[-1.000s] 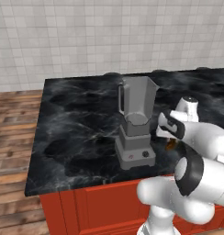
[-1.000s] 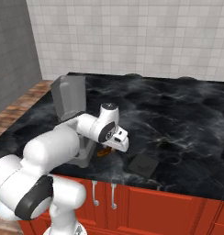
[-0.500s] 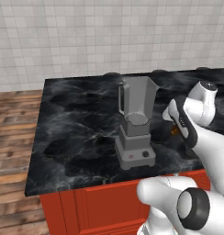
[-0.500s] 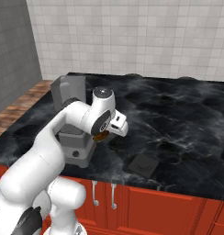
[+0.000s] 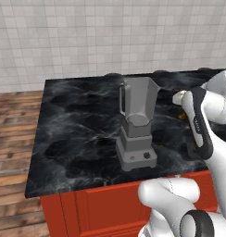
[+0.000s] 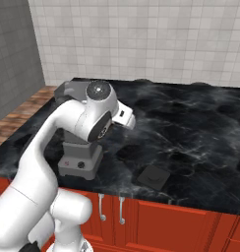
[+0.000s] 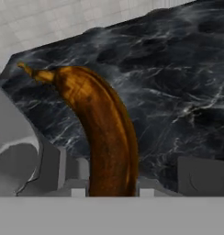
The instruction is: Open the blender lid, put the banana in the blender, close the lid, and start the blender.
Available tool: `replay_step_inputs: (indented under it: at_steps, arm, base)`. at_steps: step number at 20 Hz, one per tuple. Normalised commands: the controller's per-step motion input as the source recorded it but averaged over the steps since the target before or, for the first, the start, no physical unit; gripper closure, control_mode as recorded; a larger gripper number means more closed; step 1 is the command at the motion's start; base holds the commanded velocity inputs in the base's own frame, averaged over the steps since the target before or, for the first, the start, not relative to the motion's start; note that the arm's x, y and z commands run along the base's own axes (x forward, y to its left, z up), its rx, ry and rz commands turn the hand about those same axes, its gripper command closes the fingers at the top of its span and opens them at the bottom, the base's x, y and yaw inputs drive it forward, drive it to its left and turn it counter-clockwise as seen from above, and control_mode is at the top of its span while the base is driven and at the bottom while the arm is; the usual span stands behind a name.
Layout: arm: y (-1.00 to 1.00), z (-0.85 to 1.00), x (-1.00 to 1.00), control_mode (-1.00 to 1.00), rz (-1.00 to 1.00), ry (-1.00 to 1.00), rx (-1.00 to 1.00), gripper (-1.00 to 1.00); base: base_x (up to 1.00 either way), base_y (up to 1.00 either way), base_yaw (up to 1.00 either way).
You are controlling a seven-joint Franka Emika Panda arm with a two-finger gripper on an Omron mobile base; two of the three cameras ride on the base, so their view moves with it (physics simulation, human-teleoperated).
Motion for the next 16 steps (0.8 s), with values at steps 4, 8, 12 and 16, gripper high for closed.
replay_step_inputs:
  at_steps: [4,8,12,16]
  arm:
    - [0.0,1.0,-0.19,-1.0,-0.03,-0.21,0.0,1.0]
    - [0.0,1.0,-0.25,-1.0,-0.03,-0.21,0.0,1.0]
    - [0.01,0.98,-0.29,-1.0,-0.01,-0.22,0.0,1.0]
    - [0.28,0.56,-0.14,-1.0,0.0,-0.17,0.0,1.0]
  base:
    - [0.0,0.0,0.0]
    - [0.0,0.0,0.0]
    - [0.0,0.0,0.0]
    - [0.0,0.0,0.0]
